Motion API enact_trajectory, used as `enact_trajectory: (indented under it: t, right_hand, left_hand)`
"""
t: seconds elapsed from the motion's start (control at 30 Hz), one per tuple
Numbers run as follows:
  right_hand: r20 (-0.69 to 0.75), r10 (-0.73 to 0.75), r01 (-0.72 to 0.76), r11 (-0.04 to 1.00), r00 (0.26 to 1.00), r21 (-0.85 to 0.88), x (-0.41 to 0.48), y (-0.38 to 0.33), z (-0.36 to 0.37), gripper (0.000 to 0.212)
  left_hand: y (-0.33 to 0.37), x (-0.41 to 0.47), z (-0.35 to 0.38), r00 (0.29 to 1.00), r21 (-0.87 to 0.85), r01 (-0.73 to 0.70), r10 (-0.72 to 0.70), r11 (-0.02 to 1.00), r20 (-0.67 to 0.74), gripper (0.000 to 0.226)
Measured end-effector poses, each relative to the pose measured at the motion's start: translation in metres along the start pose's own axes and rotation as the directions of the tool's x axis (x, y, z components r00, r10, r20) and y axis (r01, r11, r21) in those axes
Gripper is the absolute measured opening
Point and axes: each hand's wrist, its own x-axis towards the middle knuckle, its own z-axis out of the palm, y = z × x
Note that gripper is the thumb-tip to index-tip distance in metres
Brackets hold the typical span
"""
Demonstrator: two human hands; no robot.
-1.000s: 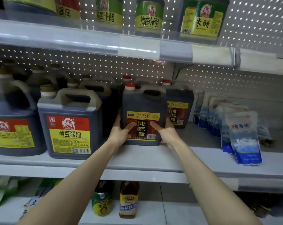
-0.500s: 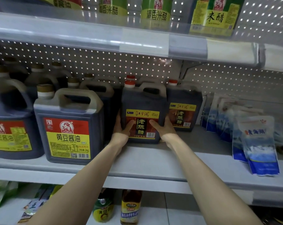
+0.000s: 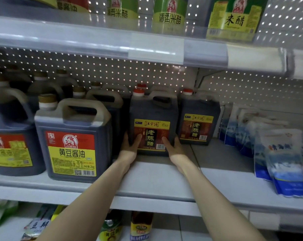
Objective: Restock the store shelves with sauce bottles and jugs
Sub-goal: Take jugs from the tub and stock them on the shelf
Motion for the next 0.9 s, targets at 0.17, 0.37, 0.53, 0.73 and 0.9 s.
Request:
enact_trajectory:
  t: [0.17,0.37,0.53,0.73,0.9]
  right_hand:
    - [-0.004,0.029,-0.029,0.998,1.000,0.054,0.0013,0.0120,0.0060,0.067]
    - [-0.034,0.005,-0.002,0.997,0.999,0.076,0.0044,0.0129,0.0111,0.066]
    - [-0.036,0.006,-0.003,0.998,0.999,0.070,0.0055,0.0117,0.0113,0.064]
    - [-0.036,0.022,-0.020,0.998,0.999,0.059,0.0054,0.0111,0.0106,0.064]
    - [-0.036,0.030,-0.027,0.998,0.999,0.062,0.0062,0.0113,0.0112,0.064]
  left_hand:
    - [-0.0072,0.0039,-0.0026,0.999,-0.023,0.047,-0.046,0.999,0.017,0.074]
    - [-0.0076,0.0092,-0.0031,0.998,0.011,0.062,-0.062,0.998,0.026,0.075]
    - [-0.0054,0.0084,-0.0022,0.998,0.029,0.058,-0.059,0.998,0.023,0.074]
    - [-0.0004,0.0053,-0.0016,0.997,0.073,0.070,-0.073,0.995,0.039,0.073]
    - [0.0000,0.0041,-0.0016,0.996,0.093,0.078,-0.082,0.993,0.035,0.072]
